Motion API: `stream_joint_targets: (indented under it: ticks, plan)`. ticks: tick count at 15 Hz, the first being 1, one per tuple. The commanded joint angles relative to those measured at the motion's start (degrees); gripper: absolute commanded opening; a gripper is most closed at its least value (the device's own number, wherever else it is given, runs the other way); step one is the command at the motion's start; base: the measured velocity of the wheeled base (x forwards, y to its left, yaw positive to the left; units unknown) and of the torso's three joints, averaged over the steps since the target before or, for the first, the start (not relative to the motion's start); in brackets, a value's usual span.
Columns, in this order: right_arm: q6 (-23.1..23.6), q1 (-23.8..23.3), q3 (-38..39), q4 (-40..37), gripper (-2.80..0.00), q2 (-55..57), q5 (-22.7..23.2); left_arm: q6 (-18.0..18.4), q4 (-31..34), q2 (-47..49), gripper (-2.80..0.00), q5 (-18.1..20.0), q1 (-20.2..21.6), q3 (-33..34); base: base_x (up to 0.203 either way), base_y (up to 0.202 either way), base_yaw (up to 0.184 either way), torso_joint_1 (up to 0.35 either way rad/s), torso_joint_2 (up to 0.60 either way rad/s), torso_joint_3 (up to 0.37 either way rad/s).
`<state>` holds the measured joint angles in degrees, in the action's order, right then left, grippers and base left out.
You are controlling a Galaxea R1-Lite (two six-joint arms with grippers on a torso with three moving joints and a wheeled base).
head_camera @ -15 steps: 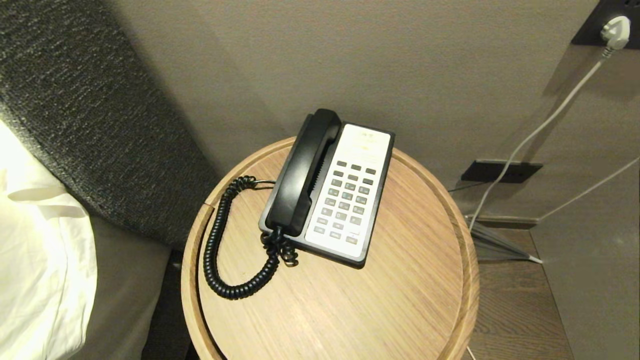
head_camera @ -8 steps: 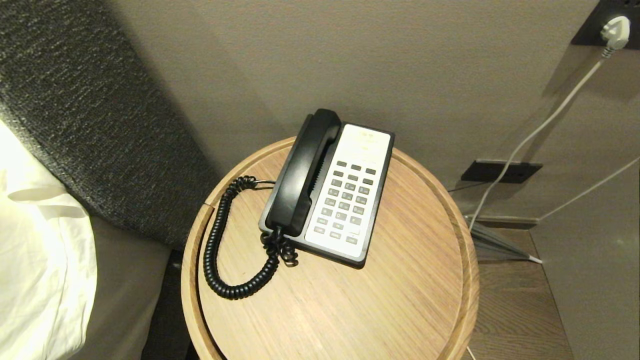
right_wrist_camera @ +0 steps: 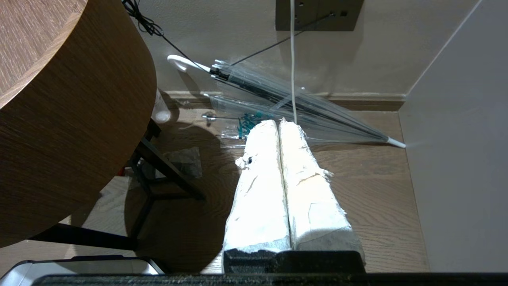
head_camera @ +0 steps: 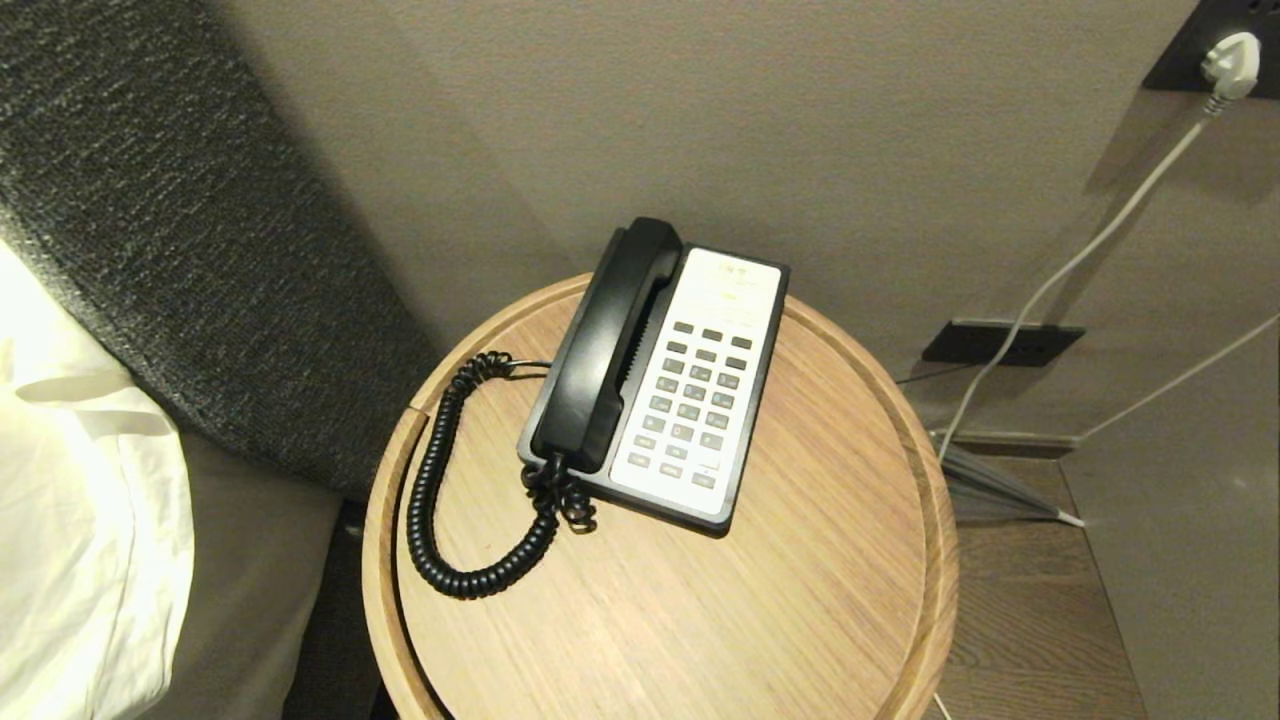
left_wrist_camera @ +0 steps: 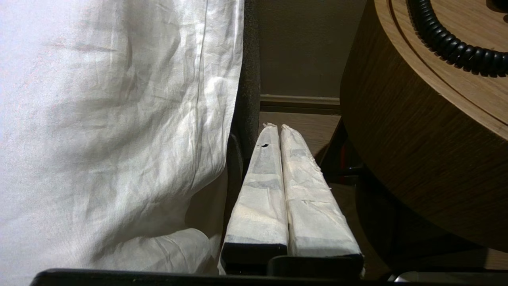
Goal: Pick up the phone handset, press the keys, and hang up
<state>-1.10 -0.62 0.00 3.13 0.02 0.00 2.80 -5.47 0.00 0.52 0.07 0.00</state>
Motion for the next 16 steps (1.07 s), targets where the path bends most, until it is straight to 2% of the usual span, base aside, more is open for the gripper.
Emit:
stream_joint_targets:
  ticks: [1,7,16]
  plan:
    - [0.0,0.0,1.2,0.0,-2.80,0.2,0.0,-0.3,-0.1,0.1,-2.80,-0.1,0.0,2.3,0.000,0.000,0.000,0.000,0.00,0.000]
    - [0.0,0.0,1.2,0.0,-2.80,0.2,0.0,-1.7,0.1,0.1,-2.80,-0.4,0.0,2.3,0.000,0.000,0.000,0.000,0.00,0.010]
    - [0.0,0.0,1.2,0.0,-2.80,0.2,0.0,-1.8,0.1,0.1,-2.80,-0.4,0.0,2.3,0.000,0.000,0.000,0.002,0.00,0.186]
